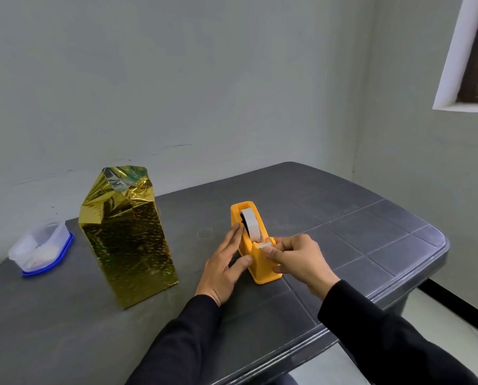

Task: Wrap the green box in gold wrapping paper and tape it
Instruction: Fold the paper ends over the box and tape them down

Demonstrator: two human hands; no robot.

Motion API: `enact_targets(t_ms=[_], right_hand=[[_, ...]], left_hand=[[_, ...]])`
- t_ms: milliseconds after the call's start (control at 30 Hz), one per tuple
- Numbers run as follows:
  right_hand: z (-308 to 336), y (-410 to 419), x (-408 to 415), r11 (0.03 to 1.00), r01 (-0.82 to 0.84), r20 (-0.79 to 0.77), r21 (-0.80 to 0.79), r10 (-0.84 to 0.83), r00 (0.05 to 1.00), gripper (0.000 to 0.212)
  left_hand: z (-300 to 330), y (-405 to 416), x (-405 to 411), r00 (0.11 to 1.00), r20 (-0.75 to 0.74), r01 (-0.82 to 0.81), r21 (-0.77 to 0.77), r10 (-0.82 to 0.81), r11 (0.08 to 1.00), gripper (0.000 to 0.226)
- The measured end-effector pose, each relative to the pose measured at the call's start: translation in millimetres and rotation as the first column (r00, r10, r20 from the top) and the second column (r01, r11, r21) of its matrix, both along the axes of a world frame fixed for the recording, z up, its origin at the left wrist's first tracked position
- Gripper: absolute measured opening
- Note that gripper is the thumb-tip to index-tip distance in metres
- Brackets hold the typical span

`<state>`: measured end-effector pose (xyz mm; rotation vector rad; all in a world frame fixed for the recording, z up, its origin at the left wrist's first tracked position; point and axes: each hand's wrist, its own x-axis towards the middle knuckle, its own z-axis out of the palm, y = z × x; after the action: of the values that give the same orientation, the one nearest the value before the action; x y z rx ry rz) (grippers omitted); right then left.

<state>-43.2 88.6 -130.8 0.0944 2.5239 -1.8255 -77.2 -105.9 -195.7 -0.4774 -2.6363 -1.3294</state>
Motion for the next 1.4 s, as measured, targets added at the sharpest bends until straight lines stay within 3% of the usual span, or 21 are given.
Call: enact_targets(t_ms=[133,167,233,300,400,467,567,667,733,800,933,1100,1233,1300,1400], right_hand=[[-6.7,8.2,-1.5,0.975,-0.108,-0.043,0.195,0.119,0.992,0.018],[-14.4,12.7,-2.3,0.984,-0.125,-0.047,0.128,0.132,0.990,0.018],[-29.2,23.5,-2.9,0.951,-0.087,-0.005,-0.296,0.090,0.996,0.021],[-39.7,33.1,-1.7,0.771,0.002,0.047,-0.637,0.036,0.998,0.037],[-41.1,37.0,1.0,0.621,0.032,0.043,-0.783,0.004,0.999,0.063],[-40.1,36.6,3.1,0.628,0.012,0.016,-0.778,0.000,1.000,0.071],[-42.6,35.4,4.8,0.663,-0.022,-0.040,-0.748,-0.012,0.999,0.074],[-44.9,35.7,7.4,0.674,-0.026,-0.078,-0.738,-0.047,0.996,0.071],[-45.2,35.4,9.1,0.705,-0.036,-0.111,-0.708,-0.061,0.992,0.070],[-46.8,35.3,9.1,0.739,-0.054,-0.143,-0.672,-0.059,0.988,0.071],[-47.7,35.6,6.9,0.760,-0.051,-0.125,-0.648,-0.040,0.991,0.071],[-28.9,43.8,3.4,0.641,0.025,0.111,-0.767,0.094,0.989,0.067],[-12.6,43.5,4.9,0.598,0.104,0.221,-0.795,0.125,0.967,0.053],[-5.6,40.3,7.7,0.602,0.094,0.159,-0.793,0.055,0.986,0.040],[16.8,28.6,13.3,0.747,-0.036,-0.071,-0.664,-0.015,0.997,0.040]], left_hand=[[0.4,0.9,2.0,1.000,0.004,-0.011,0.028,0.011,1.000,0.080],[1.1,1.0,2.9,1.000,0.003,-0.010,0.038,0.010,0.999,0.079],[1.2,1.4,4.2,1.000,-0.008,-0.011,0.049,0.011,0.999,0.081],[0.4,1.7,7.1,0.999,-0.027,-0.035,0.073,0.037,0.997,0.084],[10.4,8.2,17.0,0.962,-0.181,-0.184,0.122,0.204,0.975,0.077],[31.9,23.7,25.9,0.877,-0.394,-0.246,0.122,0.275,0.961,0.060],[72.8,52.8,30.2,0.805,-0.586,-0.160,-0.070,0.089,0.985,0.044],[101.2,70.9,26.9,0.875,-0.453,-0.047,-0.427,-0.169,0.903,0.051],[112.6,77.4,22.6,0.931,-0.302,-0.017,-0.591,-0.202,0.807,0.059],[116.8,81.3,18.3,0.958,-0.231,-0.025,-0.662,-0.172,0.749,0.059],[115.2,80.6,15.6,0.944,-0.282,-0.055,-0.643,-0.170,0.764,0.054],[115.0,78.5,22.1,0.908,-0.376,-0.075,-0.582,-0.185,0.810,0.050],[132.4,71.4,26.4,0.902,-0.426,-0.120,-0.388,-0.062,0.914,0.039],[151.2,60.7,27.2,0.930,-0.366,-0.126,-0.269,0.019,0.955,0.038],[179.9,41.0,31.8,0.964,-0.263,-0.111,-0.223,0.049,0.969,0.045]])
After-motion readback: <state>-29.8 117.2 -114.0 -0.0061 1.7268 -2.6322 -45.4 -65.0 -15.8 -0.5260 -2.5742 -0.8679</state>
